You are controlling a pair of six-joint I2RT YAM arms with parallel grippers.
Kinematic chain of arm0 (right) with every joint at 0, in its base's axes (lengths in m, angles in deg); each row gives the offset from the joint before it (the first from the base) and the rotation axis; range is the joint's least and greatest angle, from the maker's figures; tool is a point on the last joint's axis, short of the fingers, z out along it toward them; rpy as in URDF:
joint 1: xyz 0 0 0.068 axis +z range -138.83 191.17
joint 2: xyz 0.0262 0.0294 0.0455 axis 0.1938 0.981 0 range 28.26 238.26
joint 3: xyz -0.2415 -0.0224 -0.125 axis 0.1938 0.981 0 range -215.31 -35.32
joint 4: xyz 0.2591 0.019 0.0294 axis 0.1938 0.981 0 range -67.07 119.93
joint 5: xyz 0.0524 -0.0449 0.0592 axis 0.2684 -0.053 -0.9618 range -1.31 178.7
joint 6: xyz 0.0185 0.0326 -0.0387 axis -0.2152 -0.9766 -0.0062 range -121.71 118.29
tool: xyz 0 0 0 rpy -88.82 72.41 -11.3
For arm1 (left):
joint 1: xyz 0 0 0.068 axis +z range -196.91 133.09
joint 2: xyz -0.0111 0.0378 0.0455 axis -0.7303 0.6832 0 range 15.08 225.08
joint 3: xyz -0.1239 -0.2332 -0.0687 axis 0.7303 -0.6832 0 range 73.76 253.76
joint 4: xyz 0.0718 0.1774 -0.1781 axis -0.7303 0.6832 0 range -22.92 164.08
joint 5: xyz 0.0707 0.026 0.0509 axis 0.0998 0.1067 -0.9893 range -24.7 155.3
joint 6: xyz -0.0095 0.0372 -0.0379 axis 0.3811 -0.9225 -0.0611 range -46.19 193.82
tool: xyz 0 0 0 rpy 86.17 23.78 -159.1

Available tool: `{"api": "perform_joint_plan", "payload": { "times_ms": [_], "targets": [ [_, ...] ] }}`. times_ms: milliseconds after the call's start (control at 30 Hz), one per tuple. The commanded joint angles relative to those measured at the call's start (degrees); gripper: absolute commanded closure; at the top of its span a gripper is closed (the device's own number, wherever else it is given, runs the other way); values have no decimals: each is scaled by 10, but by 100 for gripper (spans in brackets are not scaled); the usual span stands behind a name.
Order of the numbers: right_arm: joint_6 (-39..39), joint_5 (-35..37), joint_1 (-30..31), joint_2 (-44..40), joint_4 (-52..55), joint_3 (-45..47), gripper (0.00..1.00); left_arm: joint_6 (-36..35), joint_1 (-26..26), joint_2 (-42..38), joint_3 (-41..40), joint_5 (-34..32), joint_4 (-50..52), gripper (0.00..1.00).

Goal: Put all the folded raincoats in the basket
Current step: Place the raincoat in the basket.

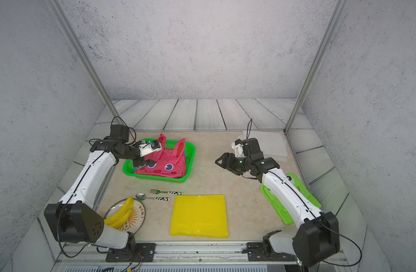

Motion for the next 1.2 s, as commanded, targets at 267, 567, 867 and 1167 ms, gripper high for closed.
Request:
{"api": "perform_joint_plan", "payload": {
  "times_ms": [267,567,867,1167],
  "targets": [
    [26,14,6,23,29,-27,30,279,4,133,20,-3,33,54],
    [31,10,6,47,27,-30,30,324,3,208,1,-66,82,71],
    [40,60,89,166,86,-139,27,386,3,207,-40,-109,-40,69],
    [-16,205,172,376,153,-340,26,438,2,169,-113,-58,-135,69]
  ]
}}
